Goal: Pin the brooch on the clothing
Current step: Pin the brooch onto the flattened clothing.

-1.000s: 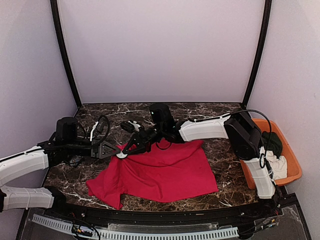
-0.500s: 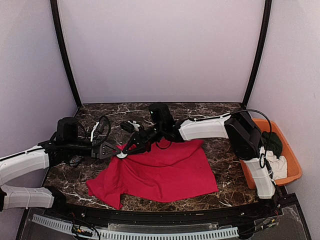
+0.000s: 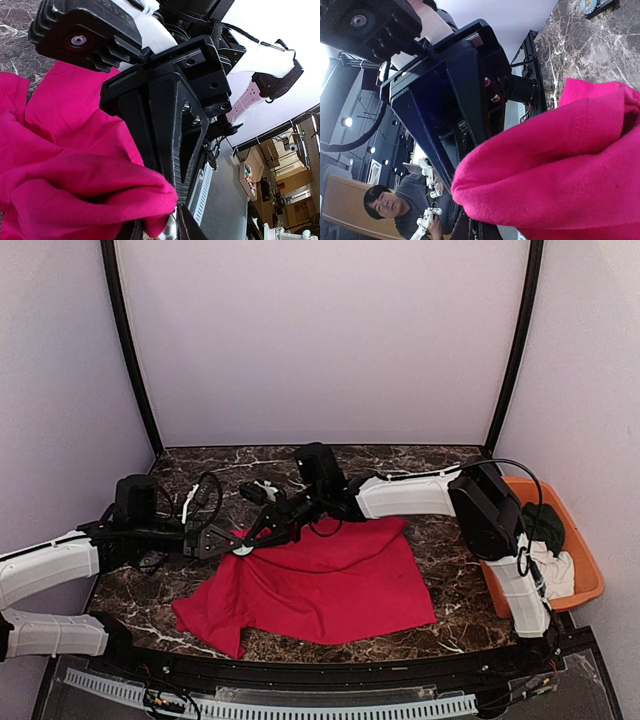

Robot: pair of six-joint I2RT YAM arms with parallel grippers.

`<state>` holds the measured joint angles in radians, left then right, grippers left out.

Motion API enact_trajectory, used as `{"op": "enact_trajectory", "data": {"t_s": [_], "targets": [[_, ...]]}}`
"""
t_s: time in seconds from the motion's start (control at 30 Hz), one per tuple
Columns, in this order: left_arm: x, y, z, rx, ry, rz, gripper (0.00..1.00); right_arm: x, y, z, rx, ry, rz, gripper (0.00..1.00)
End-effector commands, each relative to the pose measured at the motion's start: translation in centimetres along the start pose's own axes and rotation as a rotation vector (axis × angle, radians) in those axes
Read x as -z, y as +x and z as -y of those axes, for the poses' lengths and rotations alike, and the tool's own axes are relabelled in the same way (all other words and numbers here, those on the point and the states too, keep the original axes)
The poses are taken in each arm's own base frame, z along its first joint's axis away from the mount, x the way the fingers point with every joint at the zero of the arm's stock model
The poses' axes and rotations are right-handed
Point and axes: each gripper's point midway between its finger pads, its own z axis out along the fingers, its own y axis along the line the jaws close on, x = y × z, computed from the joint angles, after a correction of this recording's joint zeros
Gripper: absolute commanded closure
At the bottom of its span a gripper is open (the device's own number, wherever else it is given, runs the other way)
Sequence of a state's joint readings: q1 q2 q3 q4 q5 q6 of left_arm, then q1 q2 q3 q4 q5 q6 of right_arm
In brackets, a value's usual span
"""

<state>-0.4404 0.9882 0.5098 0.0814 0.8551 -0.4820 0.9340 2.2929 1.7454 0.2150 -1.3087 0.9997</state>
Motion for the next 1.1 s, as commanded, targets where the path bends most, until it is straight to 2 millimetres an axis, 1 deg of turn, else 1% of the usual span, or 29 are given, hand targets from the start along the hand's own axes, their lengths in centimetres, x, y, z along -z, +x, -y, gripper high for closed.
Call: {"op": "enact_trajectory", "data": {"t_s": [0.0,0.3,0.4,0.6,0.9,1.07], "targets": [[0.0,0.0,-0.3,0.009,-0.008,-0.005,0.77,-0.6,-0.5,-1.7,0.097,-0.025,-0.015,1.00],[0.5,-0.7,0.0,0.003,-0.013,0.032,0.75,-0.1,-0.1,-1.6,0.090,-0.035,-0.012,1.00],[0.7,-1.1,0.2,0.001,-0.006,0.048,0.72,-0.1,0.0,-1.7,0.092,-0.038,-0.011,1.00],[1.0,-1.7,0.4,0.003,0.002,0.072,0.68,0.0,0.1,-1.7,0.093,-0.038,-0.011,1.00],[0.8,-1.5,0.2,0.017,0.017,0.069,0.67,0.1,0.0,-2.1,0.101,-0.045,-0.013,1.00],[0.7,-1.1,0.3,0.013,0.029,0.060,0.71,0.3,0.0,-2.6,0.106,-0.066,-0.015,1.00]]}}
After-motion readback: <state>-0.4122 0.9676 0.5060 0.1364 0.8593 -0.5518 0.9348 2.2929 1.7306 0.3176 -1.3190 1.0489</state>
